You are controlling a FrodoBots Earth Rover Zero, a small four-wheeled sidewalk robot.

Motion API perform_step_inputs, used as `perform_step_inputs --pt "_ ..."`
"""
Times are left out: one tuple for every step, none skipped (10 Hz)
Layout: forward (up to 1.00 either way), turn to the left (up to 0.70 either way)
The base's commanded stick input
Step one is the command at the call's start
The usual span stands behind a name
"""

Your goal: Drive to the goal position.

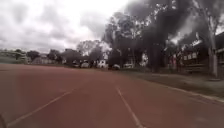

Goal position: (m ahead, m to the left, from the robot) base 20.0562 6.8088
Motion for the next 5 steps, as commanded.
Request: perform_step_inputs --pt "0.70 0.00" --pt "0.70 0.00" --pt "0.70 0.00" --pt "0.70 0.00" --pt "0.70 0.00"
